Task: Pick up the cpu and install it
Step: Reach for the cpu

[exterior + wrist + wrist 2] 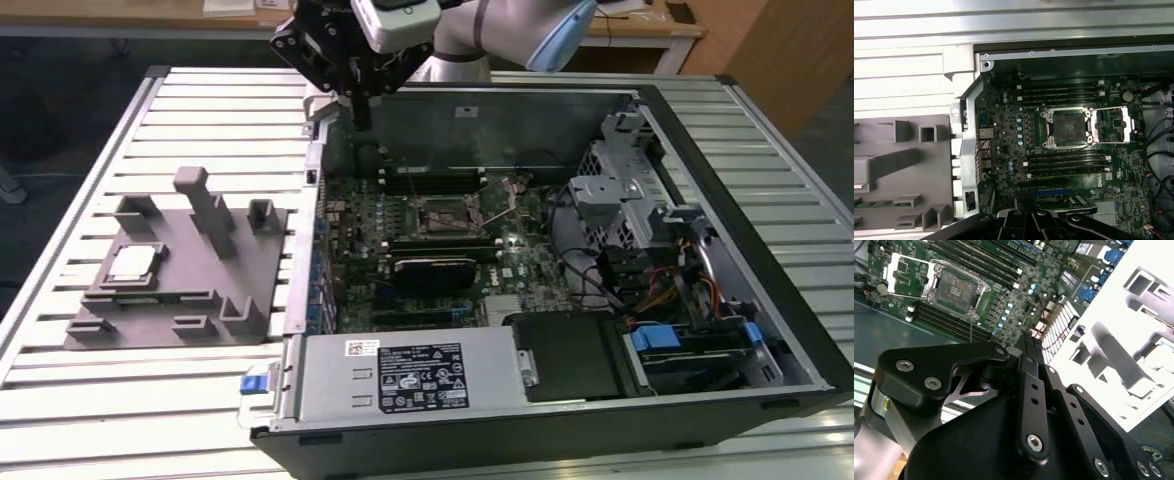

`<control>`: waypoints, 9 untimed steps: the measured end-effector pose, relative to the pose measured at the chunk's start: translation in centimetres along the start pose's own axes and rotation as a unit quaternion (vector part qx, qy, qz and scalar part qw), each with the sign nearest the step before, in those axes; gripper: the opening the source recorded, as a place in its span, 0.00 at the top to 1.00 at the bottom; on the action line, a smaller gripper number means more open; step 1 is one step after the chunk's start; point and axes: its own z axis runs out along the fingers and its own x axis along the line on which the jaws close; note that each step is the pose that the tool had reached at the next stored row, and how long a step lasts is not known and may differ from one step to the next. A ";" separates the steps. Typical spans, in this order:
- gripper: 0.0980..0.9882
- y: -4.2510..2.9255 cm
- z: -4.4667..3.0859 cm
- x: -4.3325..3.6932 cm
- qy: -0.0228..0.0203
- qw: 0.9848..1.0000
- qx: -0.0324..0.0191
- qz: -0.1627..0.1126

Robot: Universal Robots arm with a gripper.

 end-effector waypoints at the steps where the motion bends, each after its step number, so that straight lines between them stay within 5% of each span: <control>1: 0.99 -0.01 0.00 0.10 0.000 1.000 0.000 0.000; 9: 0.99 -0.08 -0.03 0.97 0.000 1.000 0.000 0.000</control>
